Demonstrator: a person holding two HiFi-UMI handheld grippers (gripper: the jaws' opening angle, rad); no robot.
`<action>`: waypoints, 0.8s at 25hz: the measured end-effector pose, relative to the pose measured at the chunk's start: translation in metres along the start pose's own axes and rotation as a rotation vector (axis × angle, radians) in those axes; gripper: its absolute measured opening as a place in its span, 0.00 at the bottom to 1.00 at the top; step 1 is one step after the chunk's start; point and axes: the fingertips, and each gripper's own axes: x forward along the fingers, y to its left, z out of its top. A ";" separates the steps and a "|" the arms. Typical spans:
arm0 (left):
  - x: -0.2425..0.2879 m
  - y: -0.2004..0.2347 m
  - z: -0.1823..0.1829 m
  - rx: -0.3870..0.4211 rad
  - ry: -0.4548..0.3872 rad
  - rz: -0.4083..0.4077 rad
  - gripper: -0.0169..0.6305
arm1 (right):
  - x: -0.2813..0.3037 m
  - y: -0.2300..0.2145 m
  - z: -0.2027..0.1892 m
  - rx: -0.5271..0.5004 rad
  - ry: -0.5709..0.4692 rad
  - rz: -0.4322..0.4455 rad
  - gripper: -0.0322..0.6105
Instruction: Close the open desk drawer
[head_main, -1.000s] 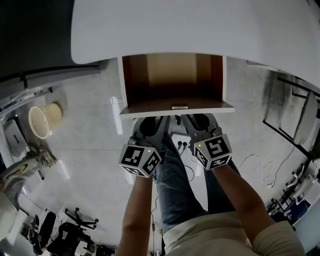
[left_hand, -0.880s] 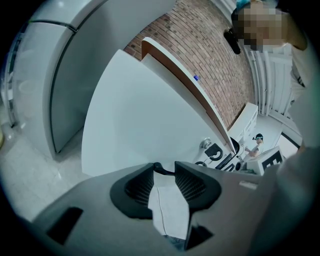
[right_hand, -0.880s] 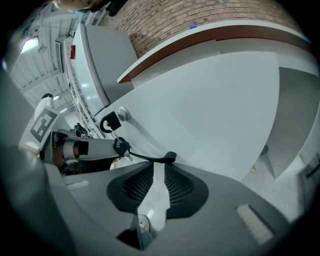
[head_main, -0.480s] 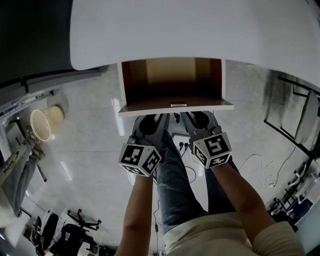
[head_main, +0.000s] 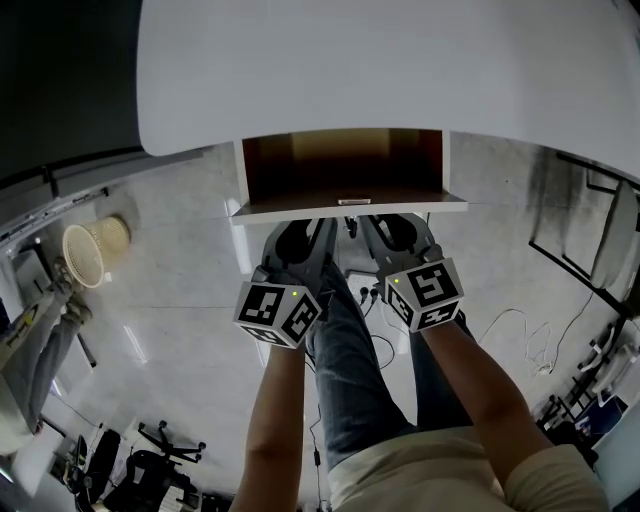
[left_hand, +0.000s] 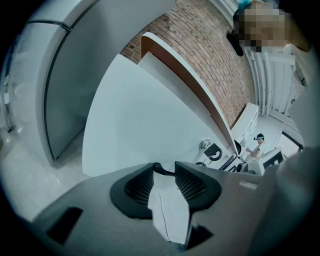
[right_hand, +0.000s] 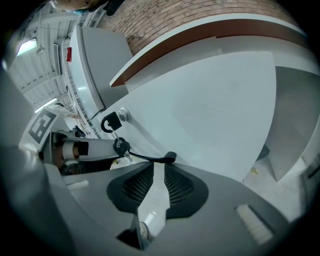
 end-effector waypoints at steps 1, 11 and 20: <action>0.002 0.001 0.001 0.001 -0.001 -0.001 0.24 | 0.001 -0.001 0.001 -0.001 -0.001 0.000 0.17; 0.018 0.007 0.013 0.002 -0.011 -0.001 0.24 | 0.015 -0.012 0.013 -0.003 -0.018 -0.010 0.17; 0.029 0.012 0.028 0.003 -0.021 -0.001 0.24 | 0.026 -0.018 0.029 -0.008 -0.030 -0.006 0.17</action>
